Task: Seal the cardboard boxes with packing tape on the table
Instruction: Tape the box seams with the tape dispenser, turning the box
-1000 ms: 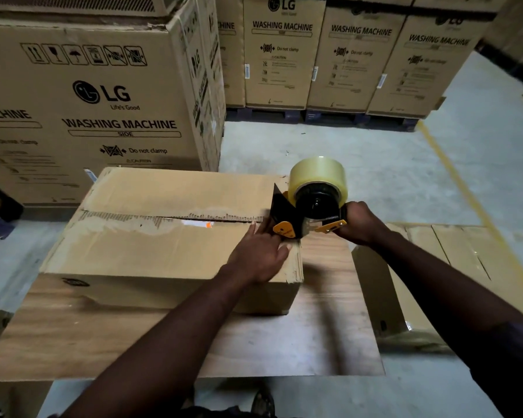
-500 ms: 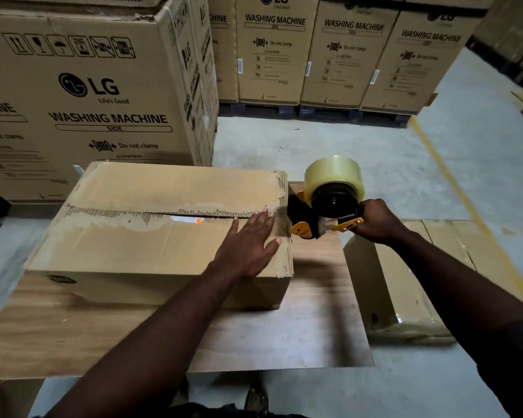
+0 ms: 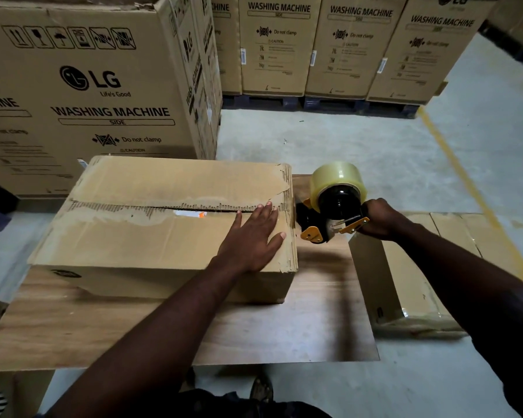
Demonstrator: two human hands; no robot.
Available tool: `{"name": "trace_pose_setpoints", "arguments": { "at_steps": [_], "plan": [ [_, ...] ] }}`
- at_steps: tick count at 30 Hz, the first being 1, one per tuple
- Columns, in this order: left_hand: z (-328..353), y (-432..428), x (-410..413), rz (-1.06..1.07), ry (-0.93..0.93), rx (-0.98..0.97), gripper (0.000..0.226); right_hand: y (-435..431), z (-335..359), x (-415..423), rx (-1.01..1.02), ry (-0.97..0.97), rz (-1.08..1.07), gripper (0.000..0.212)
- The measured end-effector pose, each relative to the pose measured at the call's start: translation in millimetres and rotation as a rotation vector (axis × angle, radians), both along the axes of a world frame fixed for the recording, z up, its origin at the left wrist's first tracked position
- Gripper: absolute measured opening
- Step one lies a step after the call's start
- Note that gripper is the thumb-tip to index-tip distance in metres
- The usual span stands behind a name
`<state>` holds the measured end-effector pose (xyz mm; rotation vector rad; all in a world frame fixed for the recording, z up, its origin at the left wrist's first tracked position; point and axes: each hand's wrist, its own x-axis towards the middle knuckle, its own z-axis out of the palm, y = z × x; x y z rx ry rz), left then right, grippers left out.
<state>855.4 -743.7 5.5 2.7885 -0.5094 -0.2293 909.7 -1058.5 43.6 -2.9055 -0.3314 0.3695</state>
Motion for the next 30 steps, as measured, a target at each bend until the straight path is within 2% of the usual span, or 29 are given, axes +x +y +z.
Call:
{"name": "trace_pose_setpoints", "arguments": {
  "at_steps": [3, 7, 10, 15, 17, 20, 24, 28, 30],
  "plan": [
    [1, -1, 0, 0.014, 0.0, -0.003, 0.065, 10, -11, 8, 0.044, 0.072, -0.033, 0.016],
    [-1, -1, -1, 0.019, 0.009, -0.015, 0.065, 10, -19, 16, 0.073, 0.182, -0.066, 0.025],
    [0, -1, 0, 0.016, 0.01, -0.011, 0.065, 5, -35, 19, 0.013, 0.295, -0.091, 0.035],
    [-1, 0, 0, 0.007, 0.006, -0.01, 0.066, 1, -67, -10, 0.149, 0.441, -0.298, 0.026],
    [-2, 0, 1, 0.006, 0.002, -0.009, 0.066, -1, -89, -28, 0.373, 0.543, -0.496, 0.021],
    [-3, 0, 1, 0.004, -0.002, -0.006, 0.066, 10, -118, -50, 0.844, 0.662, -0.861, 0.02],
    [-2, 0, 0, 0.0, 0.002, 0.0, 0.067, 41, -141, -68, 1.252, 0.741, -1.106, 0.023],
    [0, 0, 0, 0.003, -0.004, 0.012, 0.066, 64, -159, -84, 1.424, 0.791, -1.186, 0.023],
    [1, 0, -1, 0.006, -0.01, 0.001, 0.066, 68, -161, -91, 1.35, 0.84, -1.145, 0.019]
  ]
}}
